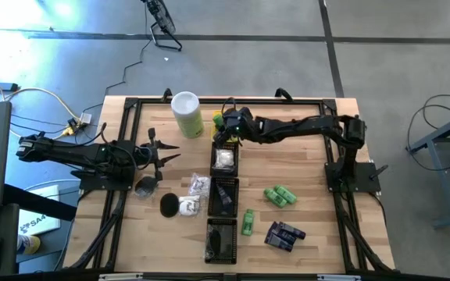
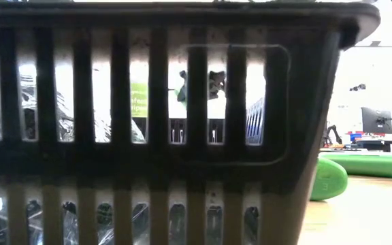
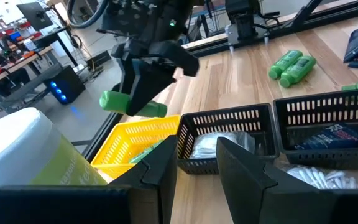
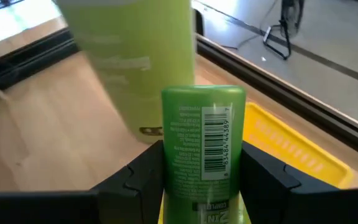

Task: Pick & Place Travel size toiletries
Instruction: Put the green bottle into the yellow basket

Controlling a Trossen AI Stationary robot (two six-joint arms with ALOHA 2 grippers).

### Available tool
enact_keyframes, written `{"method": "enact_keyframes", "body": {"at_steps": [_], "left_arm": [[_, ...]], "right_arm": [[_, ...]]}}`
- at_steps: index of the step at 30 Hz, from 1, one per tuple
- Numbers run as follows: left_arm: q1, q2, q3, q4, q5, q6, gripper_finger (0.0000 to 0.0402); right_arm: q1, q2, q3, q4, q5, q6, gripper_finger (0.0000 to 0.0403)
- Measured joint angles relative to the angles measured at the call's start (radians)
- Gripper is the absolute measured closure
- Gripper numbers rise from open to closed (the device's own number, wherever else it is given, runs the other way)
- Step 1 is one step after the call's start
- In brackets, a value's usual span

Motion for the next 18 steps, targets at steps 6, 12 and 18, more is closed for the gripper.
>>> {"method": "enact_keyframes", "body": {"at_steps": [6,12,18], "left_arm": [[0.0,0.0,0.0,0.0,-0.001,0.0,0.0293],[0.0,0.0,0.0,0.0,-0.001,0.0,0.0293],[0.0,0.0,0.0,0.0,-0.001,0.0,0.0293]], "right_arm": [[-0.032,0.008,0.0,-0.04,-0.018,0.006,0.0239],[-0.054,0.05,0.001,-0.032,-0.079,0.032,0.0235],[-0.058,0.064,0.0,-0.032,-0.07,0.029,0.0215]]}}
